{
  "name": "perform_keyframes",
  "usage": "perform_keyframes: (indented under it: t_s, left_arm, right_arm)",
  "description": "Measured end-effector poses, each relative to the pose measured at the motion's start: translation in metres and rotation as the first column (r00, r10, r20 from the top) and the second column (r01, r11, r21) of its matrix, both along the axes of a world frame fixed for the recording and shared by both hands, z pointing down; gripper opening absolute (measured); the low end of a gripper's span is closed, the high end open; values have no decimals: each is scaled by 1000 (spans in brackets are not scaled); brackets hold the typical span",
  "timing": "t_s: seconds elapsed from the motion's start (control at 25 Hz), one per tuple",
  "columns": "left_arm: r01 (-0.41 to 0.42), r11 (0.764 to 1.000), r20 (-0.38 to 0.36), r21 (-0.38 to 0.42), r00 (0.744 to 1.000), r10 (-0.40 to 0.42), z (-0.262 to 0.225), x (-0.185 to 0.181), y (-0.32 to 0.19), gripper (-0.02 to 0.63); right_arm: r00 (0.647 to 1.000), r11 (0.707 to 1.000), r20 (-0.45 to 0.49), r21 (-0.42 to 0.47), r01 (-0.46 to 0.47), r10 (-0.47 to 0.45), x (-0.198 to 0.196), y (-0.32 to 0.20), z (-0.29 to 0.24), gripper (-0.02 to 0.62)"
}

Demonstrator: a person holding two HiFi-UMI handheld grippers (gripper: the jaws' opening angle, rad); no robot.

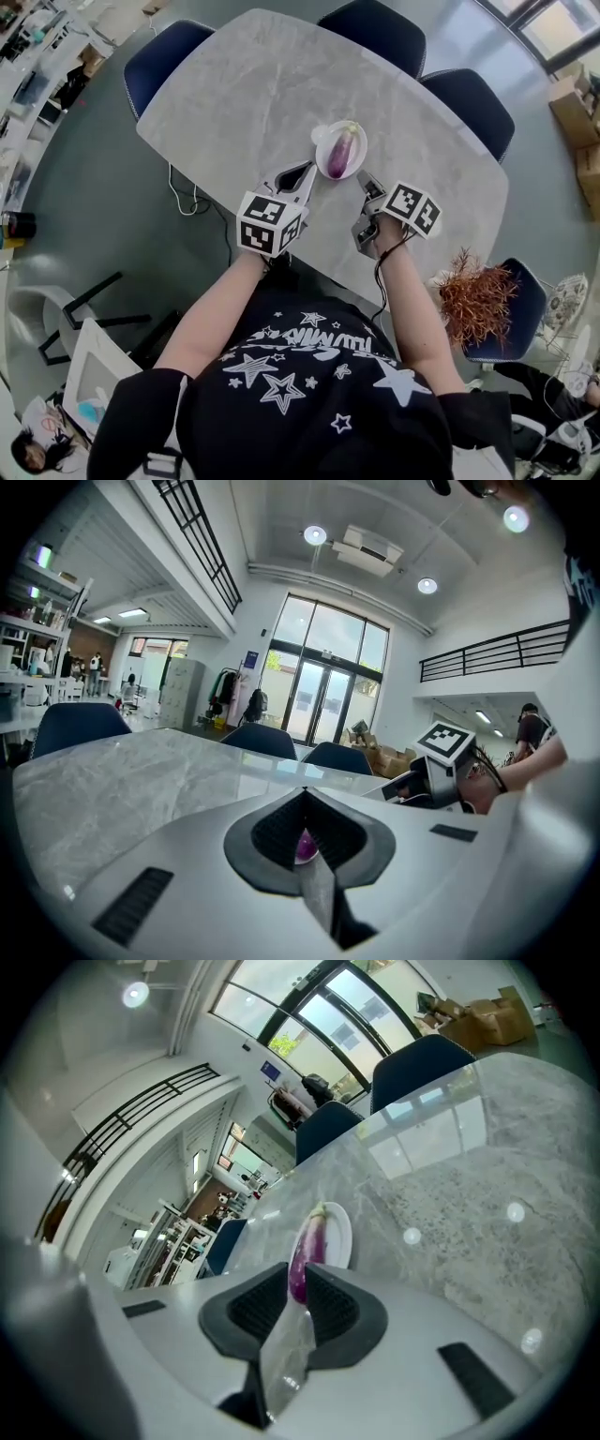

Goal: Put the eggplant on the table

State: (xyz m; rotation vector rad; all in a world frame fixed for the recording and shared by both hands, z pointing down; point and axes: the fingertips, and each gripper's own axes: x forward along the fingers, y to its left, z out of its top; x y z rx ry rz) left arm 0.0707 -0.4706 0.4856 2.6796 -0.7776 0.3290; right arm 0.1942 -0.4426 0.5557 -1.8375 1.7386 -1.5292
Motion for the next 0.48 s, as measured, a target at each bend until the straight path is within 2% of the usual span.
perform_keyframes:
  t_s: [0.16,0.44,0.48]
  left_arm:
    - [26,1000,-2,7,1000,-26,-4,3,15,8]
    - [68,997,0,31,998,-68,-14,8,50,8]
    - [77,997,0,33,997,-77,-16,9,56,8]
  right_arm:
    - [998,998,1,26,62,-62,-10,11,-14,63]
    - [993,991,5,69,117,-118,-12,43,-30,61]
    - [992,989,2,73,127,-127,-12,48,-32,42]
